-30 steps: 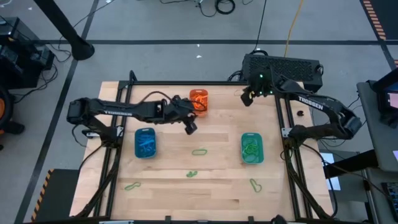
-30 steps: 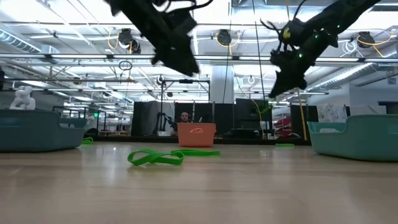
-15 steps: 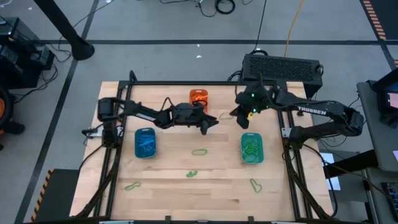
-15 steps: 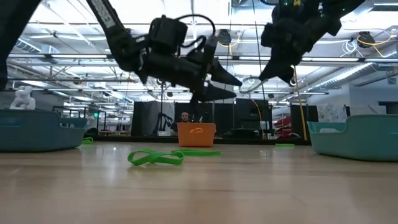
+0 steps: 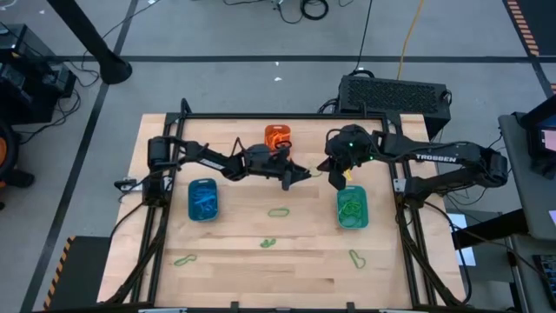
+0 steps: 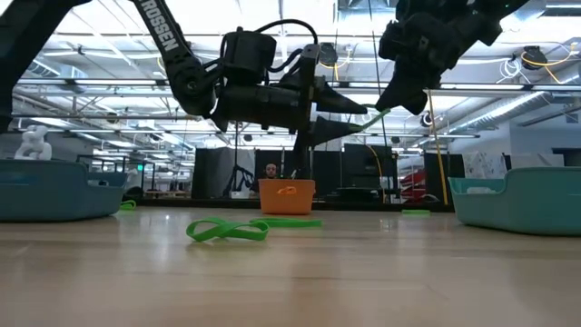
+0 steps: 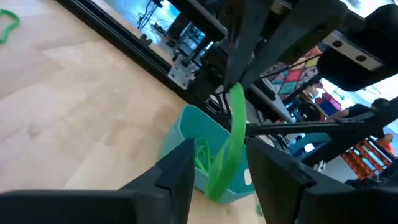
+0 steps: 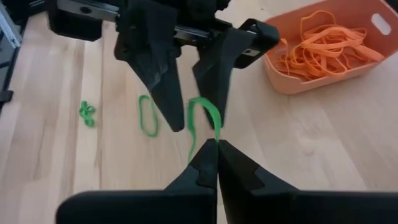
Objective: Sort rubber bands into baskets
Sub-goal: Put the green rubber band into the green bin
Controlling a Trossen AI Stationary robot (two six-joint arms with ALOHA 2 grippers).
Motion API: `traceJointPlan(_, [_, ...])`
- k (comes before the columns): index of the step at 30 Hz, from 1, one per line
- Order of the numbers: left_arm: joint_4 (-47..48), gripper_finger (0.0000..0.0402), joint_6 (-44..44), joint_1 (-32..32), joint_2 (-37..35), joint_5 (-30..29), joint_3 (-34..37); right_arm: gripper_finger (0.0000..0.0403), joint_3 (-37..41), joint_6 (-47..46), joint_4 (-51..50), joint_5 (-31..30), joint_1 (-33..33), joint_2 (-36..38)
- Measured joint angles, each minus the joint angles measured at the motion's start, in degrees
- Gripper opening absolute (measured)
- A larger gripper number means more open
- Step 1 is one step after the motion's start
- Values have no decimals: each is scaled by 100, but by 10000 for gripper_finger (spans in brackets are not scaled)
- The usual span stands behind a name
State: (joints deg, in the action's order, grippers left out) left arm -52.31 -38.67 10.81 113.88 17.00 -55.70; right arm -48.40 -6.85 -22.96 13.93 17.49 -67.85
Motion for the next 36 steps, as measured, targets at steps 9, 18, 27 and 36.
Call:
traceJointPlan(9, [9, 11, 191, -44, -1, 54, 0, 0, 0, -2, 2, -46, 1, 0])
traceJointPlan(18, [33, 3, 197, -44, -1, 56, 0, 49, 0, 152, 0, -52, 14, 0])
traceJointPlan(27, [237, 2, 354, -94, -1, 55, 0, 131, 0, 556, -286, -57, 49, 257])
traceJointPlan(36, [1690, 1, 1244, -905, 11, -825, -653, 166, 0, 650, -1086, -72, 324, 841])
